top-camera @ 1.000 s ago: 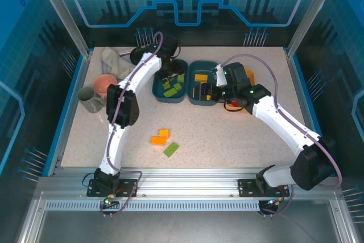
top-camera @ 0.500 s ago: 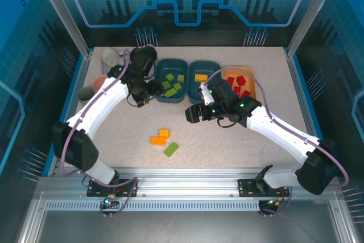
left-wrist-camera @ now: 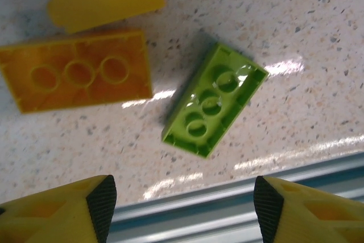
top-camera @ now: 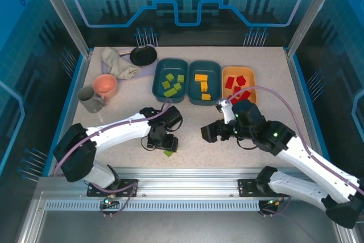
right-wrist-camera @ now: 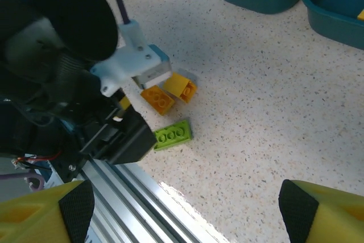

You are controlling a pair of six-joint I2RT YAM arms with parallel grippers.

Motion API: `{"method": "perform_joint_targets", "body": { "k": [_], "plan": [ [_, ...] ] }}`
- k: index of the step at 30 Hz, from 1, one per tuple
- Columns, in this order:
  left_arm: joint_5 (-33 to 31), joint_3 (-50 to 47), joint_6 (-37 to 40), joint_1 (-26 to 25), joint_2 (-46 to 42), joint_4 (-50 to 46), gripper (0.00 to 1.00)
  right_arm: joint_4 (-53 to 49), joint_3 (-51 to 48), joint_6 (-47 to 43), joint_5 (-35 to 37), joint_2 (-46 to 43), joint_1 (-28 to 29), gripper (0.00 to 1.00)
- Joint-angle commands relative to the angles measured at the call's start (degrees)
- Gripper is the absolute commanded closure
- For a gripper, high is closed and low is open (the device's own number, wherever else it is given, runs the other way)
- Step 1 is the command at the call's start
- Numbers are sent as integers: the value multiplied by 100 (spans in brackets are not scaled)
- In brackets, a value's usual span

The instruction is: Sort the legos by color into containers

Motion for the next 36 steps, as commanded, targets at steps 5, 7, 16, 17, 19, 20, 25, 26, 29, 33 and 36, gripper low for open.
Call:
{"method": "perform_joint_targets", "body": {
  "k": [5,7,16,17,19,20,25,26,29,33,36],
  "plan": [
    [-447,236,349,-399,798,251,32,-438,-328,429,235,-375,38,12],
    [-502,262,364,-416,907,273,32,-406,-344,461,243,-377,37,12],
    [-605,496,461,-514,1481,339,36,-329,-427,522,235,-402,37,13],
    [-610,516,460,-533,1533,356,37,-315,-434,531,227,-417,40,13],
    [-640,554,439,-568,1644,381,42,-313,-455,544,222,-428,35,13],
    [-673,575,421,-583,1678,390,45,-311,-457,553,215,-434,32,13],
    [-835,680,328,-637,1781,376,63,-320,-460,579,255,-449,23,13],
    [-885,709,308,-648,1761,343,64,-327,-454,575,270,-448,10,13],
    [-1052,839,220,-648,1563,136,67,-352,-381,606,353,-447,-40,14],
    [-1136,1412,157,-485,1159,-400,67,-292,-95,591,242,-356,-305,14],
    [-1001,2016,153,-26,897,-722,67,-21,136,638,-38,-180,-672,14]
  ]
}}
